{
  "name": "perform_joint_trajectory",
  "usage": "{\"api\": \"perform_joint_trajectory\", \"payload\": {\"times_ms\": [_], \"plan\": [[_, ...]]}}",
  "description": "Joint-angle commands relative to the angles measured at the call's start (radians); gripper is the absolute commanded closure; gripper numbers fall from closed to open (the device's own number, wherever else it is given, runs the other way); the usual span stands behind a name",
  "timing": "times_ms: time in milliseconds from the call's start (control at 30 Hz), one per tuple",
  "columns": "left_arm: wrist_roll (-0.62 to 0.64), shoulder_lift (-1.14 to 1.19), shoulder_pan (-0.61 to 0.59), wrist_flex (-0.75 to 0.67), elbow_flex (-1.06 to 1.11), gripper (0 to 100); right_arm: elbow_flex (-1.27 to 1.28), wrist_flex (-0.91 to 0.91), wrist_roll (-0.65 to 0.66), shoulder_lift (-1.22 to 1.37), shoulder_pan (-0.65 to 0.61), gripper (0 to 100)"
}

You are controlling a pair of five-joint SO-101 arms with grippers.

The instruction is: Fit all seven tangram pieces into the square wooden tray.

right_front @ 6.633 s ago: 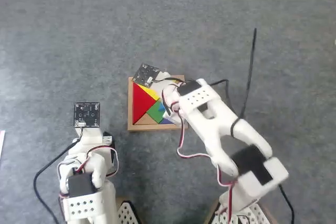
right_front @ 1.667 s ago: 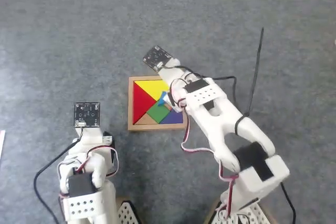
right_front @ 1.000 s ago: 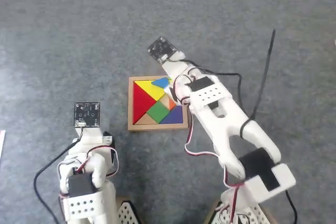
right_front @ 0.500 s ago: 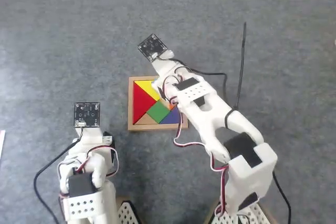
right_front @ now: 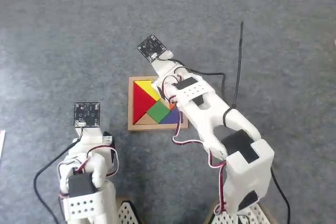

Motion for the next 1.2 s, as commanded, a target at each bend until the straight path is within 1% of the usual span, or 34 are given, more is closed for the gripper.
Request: {"api": "perform_joint_trajectory", "payload": {"times_ms": [0,133,267,367,467,567,1100,1167], "plan": [[0.0,-0.018,0.003,0.003,-0.012,92,-0.061,0.016,0.08,-0.001,-0.028,96.6],[0.0,-0.018,0.003,0.003,-0.012,92,-0.066,0.099,0.101,-0.005,-0.048,96.6],[0.0,-0.018,0.003,0.003,-0.012,92,-0.068,0.183,0.114,-0.036,-0.042,96.7],[0.0,-0.018,0.003,0.003,-0.012,92,-0.068,0.242,0.212,-0.068,-0.041,99.5],[0.0,-0.018,0.003,0.003,-0.012,92,-0.066,0.282,0.279,-0.079,-0.042,99.1],[0.0,-0.018,0.003,0.003,-0.012,92,-0.063,0.288,0.305,-0.084,-0.041,99.1],[0.0,-0.018,0.003,0.003,-0.012,92,-0.068,0.275,0.301,-0.087,-0.042,99.1],[0.0,-0.018,0.003,0.003,-0.012,92,-0.066,0.245,0.299,-0.085,-0.042,99.1]]}}
